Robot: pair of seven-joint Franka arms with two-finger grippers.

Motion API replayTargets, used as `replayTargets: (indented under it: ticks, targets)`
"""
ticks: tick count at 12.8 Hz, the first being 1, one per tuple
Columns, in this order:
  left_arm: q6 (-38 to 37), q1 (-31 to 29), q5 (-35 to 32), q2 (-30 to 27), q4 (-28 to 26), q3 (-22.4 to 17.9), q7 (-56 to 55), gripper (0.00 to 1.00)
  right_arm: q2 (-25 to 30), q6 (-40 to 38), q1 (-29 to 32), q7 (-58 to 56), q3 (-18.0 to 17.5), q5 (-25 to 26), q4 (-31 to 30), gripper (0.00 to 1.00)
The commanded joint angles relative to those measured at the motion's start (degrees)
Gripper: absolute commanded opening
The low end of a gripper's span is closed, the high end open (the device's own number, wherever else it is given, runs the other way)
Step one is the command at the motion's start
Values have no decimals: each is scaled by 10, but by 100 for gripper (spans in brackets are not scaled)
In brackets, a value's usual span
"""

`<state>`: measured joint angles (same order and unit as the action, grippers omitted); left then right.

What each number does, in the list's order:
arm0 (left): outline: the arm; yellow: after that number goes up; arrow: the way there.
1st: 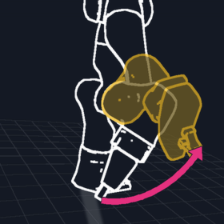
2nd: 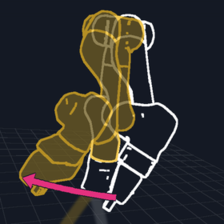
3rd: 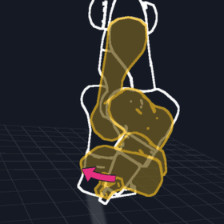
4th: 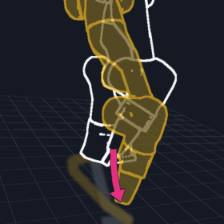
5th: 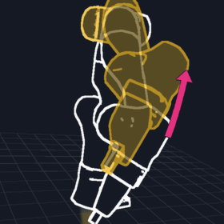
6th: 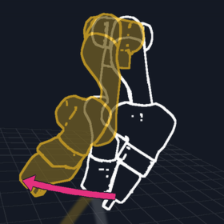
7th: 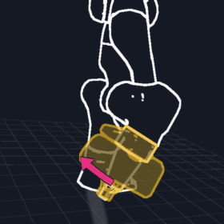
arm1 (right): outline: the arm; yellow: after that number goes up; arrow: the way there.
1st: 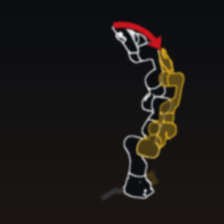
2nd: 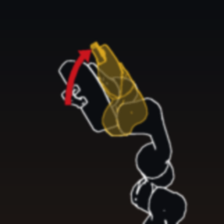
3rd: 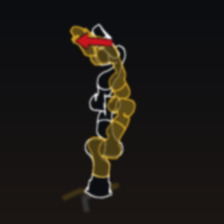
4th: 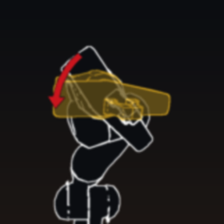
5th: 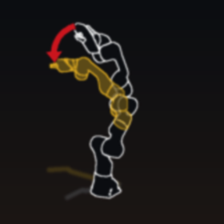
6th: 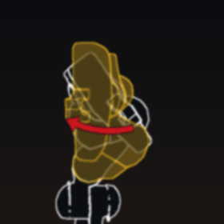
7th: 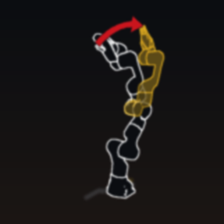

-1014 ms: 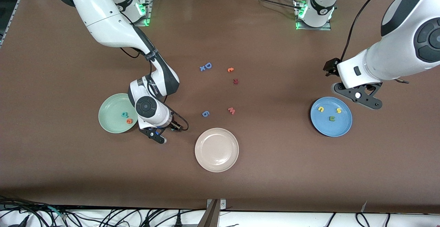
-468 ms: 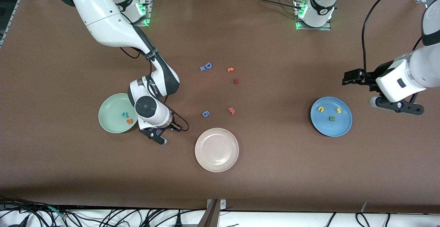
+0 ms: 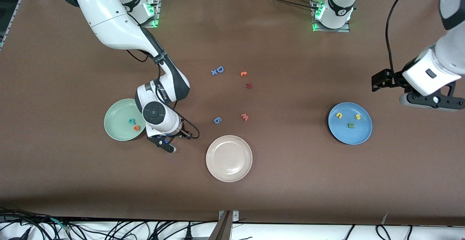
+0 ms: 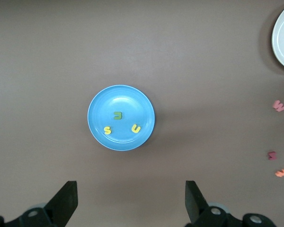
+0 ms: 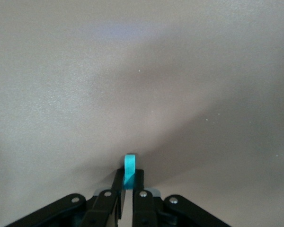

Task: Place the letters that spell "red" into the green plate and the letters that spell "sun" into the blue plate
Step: 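Lower the blue letter onto the mint-green plate and open the right gripper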

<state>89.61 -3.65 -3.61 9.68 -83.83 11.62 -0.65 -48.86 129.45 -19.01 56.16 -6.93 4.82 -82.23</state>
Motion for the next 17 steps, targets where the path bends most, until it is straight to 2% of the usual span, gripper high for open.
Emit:
replayTargets:
  ticks: [1, 3, 5, 9, 13, 17]
  targets:
    - [71, 16, 28, -132, -186, -35, 6, 100, 16, -34, -1, -6, 3, -8, 9, 2]
    - [70, 36, 40, -143, -197, -57, 8, 100, 37, -64, 4, -15, 3, -8, 7, 2]
    - [69, 42, 41, -141, -189, -60, 38, 100, 63, -87, 22, -58, 4, -8, -4, 2]
    - [43, 50, 41, -118, -143, -77, 47, 100, 118, -107, 74, -155, 2, -6, -60, 2]
    - [12, 56, 41, -93, -108, -83, 45, 100, 186, -111, 143, -293, 0, -5, -143, 2]
    - [10, 51, 39, -87, -107, -80, 43, 100, 205, -105, 191, -375, 1, -1, -186, 4]
